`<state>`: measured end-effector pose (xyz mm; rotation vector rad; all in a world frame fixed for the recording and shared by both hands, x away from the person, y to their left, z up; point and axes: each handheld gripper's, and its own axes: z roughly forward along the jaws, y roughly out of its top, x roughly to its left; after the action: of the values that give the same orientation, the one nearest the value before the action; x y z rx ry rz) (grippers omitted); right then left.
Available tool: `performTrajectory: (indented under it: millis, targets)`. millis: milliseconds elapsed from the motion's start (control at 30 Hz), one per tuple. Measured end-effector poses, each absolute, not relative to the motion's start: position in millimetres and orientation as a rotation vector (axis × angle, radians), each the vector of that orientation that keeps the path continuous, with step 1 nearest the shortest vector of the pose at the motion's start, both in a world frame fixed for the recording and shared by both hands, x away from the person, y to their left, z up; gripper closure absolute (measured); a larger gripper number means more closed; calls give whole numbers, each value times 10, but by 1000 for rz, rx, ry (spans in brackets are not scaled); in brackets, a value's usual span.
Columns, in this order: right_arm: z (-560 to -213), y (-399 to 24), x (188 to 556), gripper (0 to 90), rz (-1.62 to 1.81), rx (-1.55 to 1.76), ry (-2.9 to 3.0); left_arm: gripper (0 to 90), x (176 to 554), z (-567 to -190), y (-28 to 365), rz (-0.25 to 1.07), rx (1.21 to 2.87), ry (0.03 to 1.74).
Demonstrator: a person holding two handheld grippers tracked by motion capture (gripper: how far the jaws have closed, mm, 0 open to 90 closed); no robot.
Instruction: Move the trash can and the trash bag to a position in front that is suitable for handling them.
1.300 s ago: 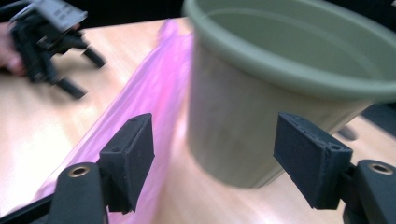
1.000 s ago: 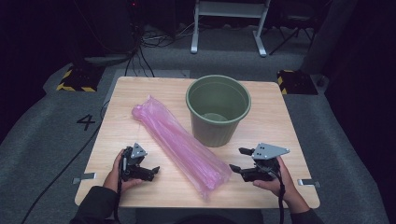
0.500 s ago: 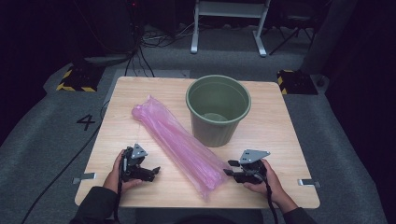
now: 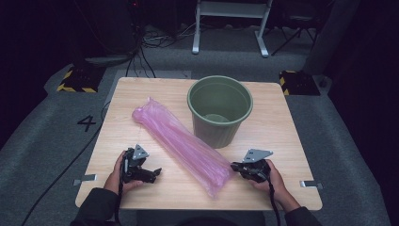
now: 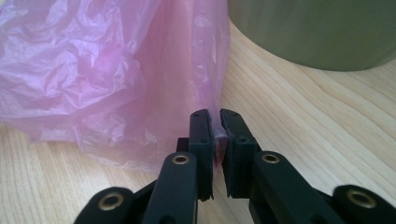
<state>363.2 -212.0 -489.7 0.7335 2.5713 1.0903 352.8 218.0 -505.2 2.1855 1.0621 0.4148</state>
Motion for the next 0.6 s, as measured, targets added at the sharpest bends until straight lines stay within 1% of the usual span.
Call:
performTrajectory:
  millis: [600]
  targets:
    - [-4915, -2433, 3711, 849, 1097, 820, 2528, 1, 3532, -5051, 2178, 418, 2187, 1061]
